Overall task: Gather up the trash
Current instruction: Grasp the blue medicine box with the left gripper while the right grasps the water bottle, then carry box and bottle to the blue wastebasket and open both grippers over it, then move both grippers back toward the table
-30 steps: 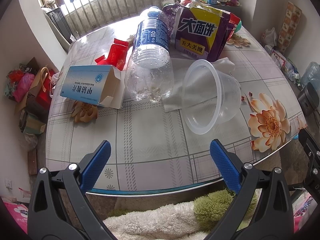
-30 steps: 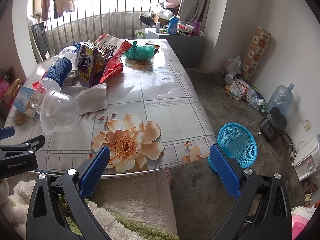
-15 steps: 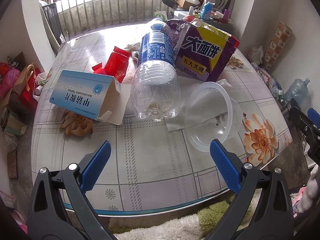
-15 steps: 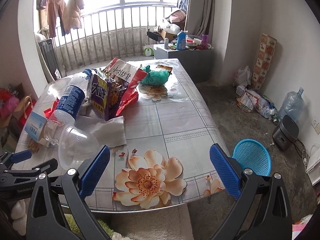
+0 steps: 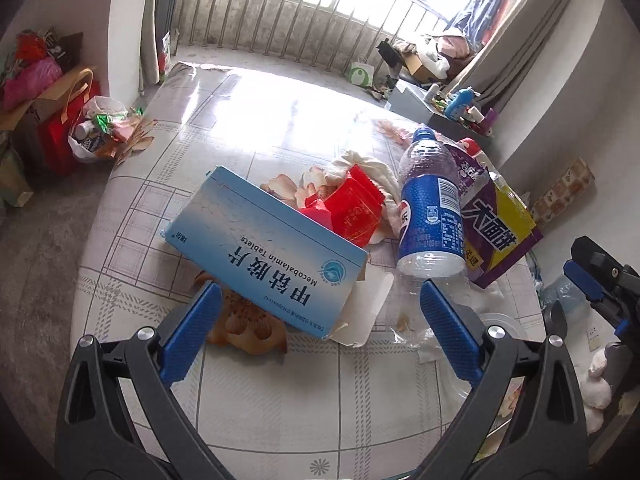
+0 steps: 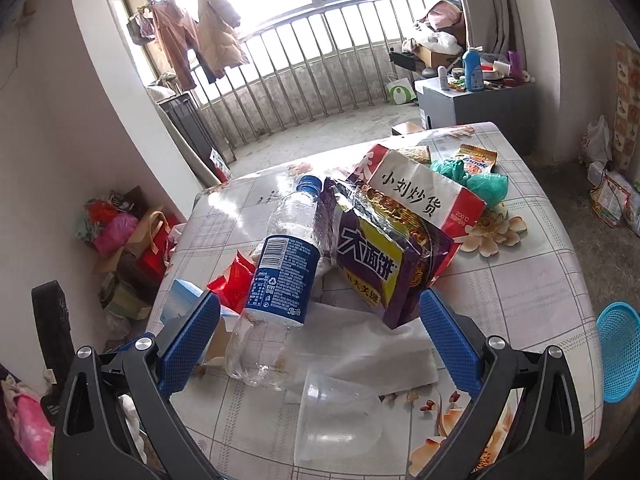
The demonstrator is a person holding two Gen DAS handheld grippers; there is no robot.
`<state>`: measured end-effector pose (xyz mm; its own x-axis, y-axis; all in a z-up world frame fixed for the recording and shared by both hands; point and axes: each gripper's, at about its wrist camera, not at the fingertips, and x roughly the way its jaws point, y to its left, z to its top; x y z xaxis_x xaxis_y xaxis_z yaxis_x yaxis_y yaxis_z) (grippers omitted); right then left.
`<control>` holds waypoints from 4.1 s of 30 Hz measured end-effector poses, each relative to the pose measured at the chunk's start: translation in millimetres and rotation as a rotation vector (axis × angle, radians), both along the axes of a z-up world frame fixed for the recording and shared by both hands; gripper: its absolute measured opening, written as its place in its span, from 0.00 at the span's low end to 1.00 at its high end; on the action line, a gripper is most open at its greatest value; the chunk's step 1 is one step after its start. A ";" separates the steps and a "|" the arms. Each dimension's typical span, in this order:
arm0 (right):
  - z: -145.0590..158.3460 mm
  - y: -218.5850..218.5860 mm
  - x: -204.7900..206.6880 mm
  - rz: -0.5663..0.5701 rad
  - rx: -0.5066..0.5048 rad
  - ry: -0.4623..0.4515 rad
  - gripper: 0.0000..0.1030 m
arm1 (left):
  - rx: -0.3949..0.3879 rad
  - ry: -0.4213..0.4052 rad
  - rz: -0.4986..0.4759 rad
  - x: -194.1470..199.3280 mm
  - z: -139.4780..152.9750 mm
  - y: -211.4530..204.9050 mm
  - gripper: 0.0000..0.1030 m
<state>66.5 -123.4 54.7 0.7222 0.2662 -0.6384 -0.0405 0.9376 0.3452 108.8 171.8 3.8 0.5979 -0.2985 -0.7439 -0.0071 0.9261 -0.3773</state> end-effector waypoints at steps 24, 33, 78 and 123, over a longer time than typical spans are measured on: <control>-67.1 54.6 103.8 -0.011 0.047 0.350 0.83 | 0.015 0.158 0.270 63.5 -44.3 12.6 0.88; -86.3 37.9 105.6 0.026 0.231 0.418 0.56 | -0.072 0.097 0.211 46.5 -39.6 30.8 0.76; -262.4 -456.6 -200.8 -0.968 1.059 0.073 0.56 | 0.295 0.178 -1.251 16.8 -51.5 -710.4 0.74; -6.1 -285.4 -177.7 -0.808 -0.228 -0.327 0.94 | -0.092 -0.483 -0.982 -7.2 195.4 -348.4 0.89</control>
<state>-111.3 -408.7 48.6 0.7887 -0.5098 -0.3436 0.5976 0.7668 0.2342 101.6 -176.6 199.3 0.2919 -0.8460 -0.4461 0.8850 0.4158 -0.2095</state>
